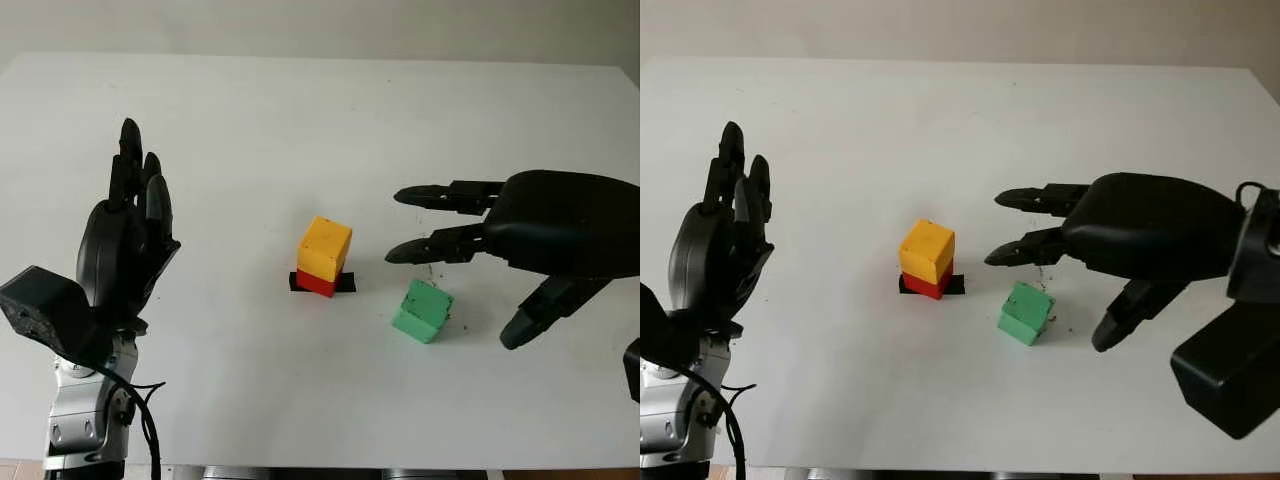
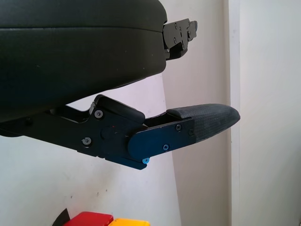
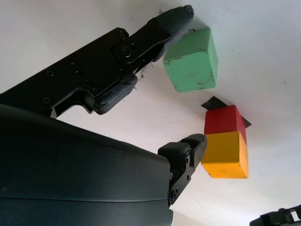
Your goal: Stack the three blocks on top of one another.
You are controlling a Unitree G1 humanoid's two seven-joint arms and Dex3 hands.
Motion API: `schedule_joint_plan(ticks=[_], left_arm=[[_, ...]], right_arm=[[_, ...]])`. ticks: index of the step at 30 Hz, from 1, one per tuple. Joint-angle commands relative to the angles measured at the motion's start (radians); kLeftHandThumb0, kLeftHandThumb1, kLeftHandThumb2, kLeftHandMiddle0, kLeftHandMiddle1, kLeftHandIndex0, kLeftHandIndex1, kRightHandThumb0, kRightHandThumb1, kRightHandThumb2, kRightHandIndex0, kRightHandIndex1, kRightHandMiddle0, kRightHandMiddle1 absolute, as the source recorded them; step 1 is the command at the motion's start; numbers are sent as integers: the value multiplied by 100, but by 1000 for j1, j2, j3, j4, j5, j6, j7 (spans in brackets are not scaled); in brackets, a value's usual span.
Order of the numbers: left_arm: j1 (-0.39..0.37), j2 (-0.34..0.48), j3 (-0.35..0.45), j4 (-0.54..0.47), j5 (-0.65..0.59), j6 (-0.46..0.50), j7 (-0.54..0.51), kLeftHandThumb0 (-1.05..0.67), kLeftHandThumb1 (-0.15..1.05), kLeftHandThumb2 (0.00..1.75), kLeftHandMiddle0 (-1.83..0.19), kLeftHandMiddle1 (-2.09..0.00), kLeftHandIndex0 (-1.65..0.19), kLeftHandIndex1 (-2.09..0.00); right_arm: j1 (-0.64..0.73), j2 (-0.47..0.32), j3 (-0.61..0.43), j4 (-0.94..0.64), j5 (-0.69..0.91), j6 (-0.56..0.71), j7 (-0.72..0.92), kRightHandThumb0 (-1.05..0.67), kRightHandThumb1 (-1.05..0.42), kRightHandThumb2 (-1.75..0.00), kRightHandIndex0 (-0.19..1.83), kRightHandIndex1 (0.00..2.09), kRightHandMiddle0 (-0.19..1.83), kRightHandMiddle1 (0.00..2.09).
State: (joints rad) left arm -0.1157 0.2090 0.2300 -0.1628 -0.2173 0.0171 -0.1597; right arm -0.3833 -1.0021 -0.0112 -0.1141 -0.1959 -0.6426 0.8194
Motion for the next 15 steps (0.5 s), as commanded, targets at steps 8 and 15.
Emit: schedule_joint_plan(ticks=[8, 15], left_arm=[[51, -1, -26, -44, 49, 9, 16, -72, 105, 65, 19, -3, 19, 0], [64, -9, -30, -50, 72, -9, 28, -67, 105, 65, 18, -5, 19, 0]], right_arm=[[-19, 77, 58, 137, -123, -140, -157, -61, -74, -6, 7, 5, 48, 7], [-8, 97, 85, 183, -193, -189, -239, -58, -73, -5, 8, 5, 55, 9]])
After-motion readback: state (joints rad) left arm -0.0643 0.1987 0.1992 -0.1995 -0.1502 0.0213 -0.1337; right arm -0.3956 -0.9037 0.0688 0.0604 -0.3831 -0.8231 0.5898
